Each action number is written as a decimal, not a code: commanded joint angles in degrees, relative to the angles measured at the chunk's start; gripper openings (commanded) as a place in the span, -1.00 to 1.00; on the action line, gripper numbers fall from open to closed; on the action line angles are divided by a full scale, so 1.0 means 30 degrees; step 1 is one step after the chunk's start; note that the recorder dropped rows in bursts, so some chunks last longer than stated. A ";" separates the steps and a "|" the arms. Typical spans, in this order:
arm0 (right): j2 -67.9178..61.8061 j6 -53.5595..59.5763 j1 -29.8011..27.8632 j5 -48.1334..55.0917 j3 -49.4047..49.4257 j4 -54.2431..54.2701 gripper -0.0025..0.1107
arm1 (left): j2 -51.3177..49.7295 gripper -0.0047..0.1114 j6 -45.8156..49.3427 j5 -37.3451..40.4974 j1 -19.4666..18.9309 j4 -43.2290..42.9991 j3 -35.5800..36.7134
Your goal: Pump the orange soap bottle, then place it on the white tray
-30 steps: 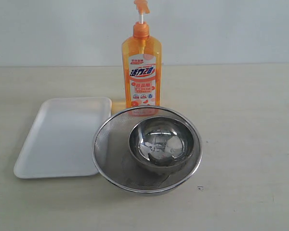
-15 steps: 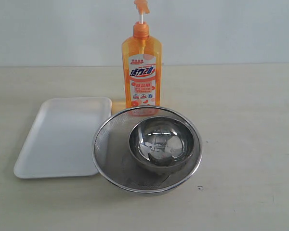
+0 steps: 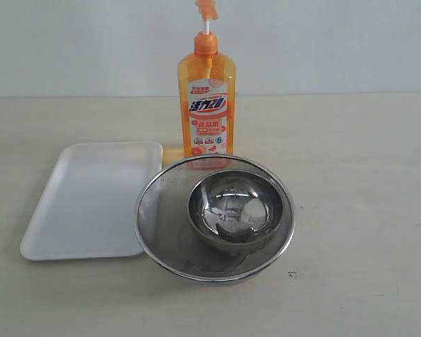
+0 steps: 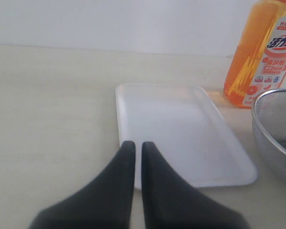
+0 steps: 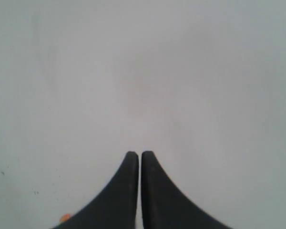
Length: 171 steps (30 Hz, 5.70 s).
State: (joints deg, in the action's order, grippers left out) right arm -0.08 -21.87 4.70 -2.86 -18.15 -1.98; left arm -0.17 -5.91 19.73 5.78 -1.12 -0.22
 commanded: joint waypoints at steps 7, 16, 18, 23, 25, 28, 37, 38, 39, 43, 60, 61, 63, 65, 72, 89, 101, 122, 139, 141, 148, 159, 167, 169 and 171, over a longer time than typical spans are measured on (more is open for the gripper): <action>-1.2321 -0.3816 -0.0061 -1.0008 -0.2414 -1.1262 -0.96 | 0.0056 -0.84 -0.0041 -0.0096 -0.0084 0.0034 0.0073; -2.2420 -0.9010 -0.0061 -1.1757 -0.8882 -2.1511 -0.96 | 0.0056 -0.84 -0.0041 -0.0096 -0.0084 0.0034 0.0073; -2.4185 -1.0308 -0.0061 -1.2660 -1.0326 -2.3836 -0.96 | 0.0056 -0.84 -0.0041 -0.0096 -0.0084 0.0034 0.0073; -2.8475 -1.3188 -0.0061 -1.3974 -1.3979 -2.9649 -0.96 | 0.0056 -0.84 -0.0041 -0.0096 -0.0084 0.0034 0.0073; -2.9829 -1.4059 -0.0061 -1.4336 -1.5204 -3.1492 -0.96 | 0.0056 -0.84 -0.0041 -0.0096 -0.0084 0.0034 0.0073; -3.1754 -1.4358 -0.0061 -1.5082 -1.6276 -3.2020 -0.96 | 0.0056 -0.84 -0.0041 -0.0096 -0.0084 0.0034 0.0073; -3.6496 -1.2347 -0.0365 -2.0456 -1.9024 -3.0449 -0.96 | 0.0056 -0.84 -0.0041 -0.0096 -0.0084 0.0034 0.0073; -3.6913 -1.2171 -0.0536 -2.1264 -1.9284 -3.0103 -0.96 | 0.0056 -0.84 -0.0041 -0.0096 -0.0084 0.0034 0.0073; -3.7313 -1.2167 -0.0725 -2.1752 -1.9493 -2.9671 -0.96 | 0.0056 -0.84 -0.0041 -0.0096 -0.0084 0.0034 0.0073; -3.9216 -1.1329 -0.1680 -2.2367 -2.0554 -2.8981 -0.96 | 0.0056 -0.84 -0.0041 -0.0096 -0.0084 0.0034 0.0073; -4.1237 -1.1483 -0.2122 -2.2367 -2.2611 -2.9587 -0.89 | 0.0056 -0.84 -0.0041 -0.0096 -0.0084 0.0034 0.0073; -4.1237 -1.1383 -0.2116 -2.2367 -2.2611 -2.9590 -0.80 | 0.0056 -0.84 -0.0041 -0.0096 -0.0084 0.0034 0.0073; -4.1237 -1.1280 -0.2081 -2.2367 -2.2611 -2.9590 -0.53 | 0.0056 -0.84 -0.0041 -0.0096 -0.0084 0.0034 0.0073; -4.1268 -1.0862 -0.2081 -2.2367 -2.2611 -2.9501 -0.04 | 0.0056 -0.84 -0.0041 -0.0096 -0.0084 0.0034 0.0073; -4.1347 -1.1105 -0.0904 -2.0941 -2.2611 -2.8401 0.84 | 0.0056 -0.84 -0.0041 -0.0096 -0.0084 0.0034 0.0073; -4.1347 -1.2556 0.1733 -1.3735 -2.2611 -2.5994 0.83 | 0.0056 -0.84 -0.0041 -0.0096 -0.0084 0.0034 0.0073; -4.1347 -1.2135 0.1733 -1.5812 -2.2611 -2.7141 0.83 | 0.0056 -0.84 -0.0041 -0.0096 -0.0084 0.0034 0.0073; -4.1347 -1.2474 0.3055 -1.6198 -2.2611 -2.8603 0.83 | 0.0056 -0.84 -0.0041 -0.0096 -0.0084 0.0034 0.0073; -4.0087 -1.0345 0.3010 -1.3883 -2.2611 -2.5042 0.83 | 0.0056 -0.84 -0.0041 -0.0096 -0.0084 0.0034 0.0073; -3.9575 -1.0598 0.3010 -1.4308 -2.2611 -2.5042 0.83 | 0.0056 -0.84 -0.0041 -0.0096 -0.0084 0.0034 0.0073; -3.8876 -0.9932 0.3048 -1.4813 -2.2611 -2.3337 0.83 | 0.0056 -0.84 -0.0041 -0.0096 -0.0084 0.0034 0.0073; -3.8876 -0.6881 0.5163 -1.3104 -2.2611 -2.1182 0.73 | 0.0056 -0.84 -0.0041 -0.0096 -0.0084 0.0034 0.0073; -3.8849 -0.5681 0.5707 -1.0553 -2.2611 -1.8752 -0.87 | 0.0056 -0.84 -0.0041 -0.0096 -0.0084 0.0034 0.0073; -3.8849 -0.5300 0.5707 -1.0473 -2.2611 -1.7650 -0.92 | 0.0056 -0.84 -0.0041 -0.0096 -0.0084 0.0034 0.0073; -3.8849 -0.4459 0.5707 -1.0296 -2.2611 -1.6696 -0.88 | 0.0056 -0.84 -0.0041 -0.0096 -0.0084 0.0034 0.0073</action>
State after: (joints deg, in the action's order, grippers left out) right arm -117.16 -38.54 21.85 -34.22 -85.59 -56.63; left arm -0.17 -5.91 19.73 5.78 -1.12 -0.22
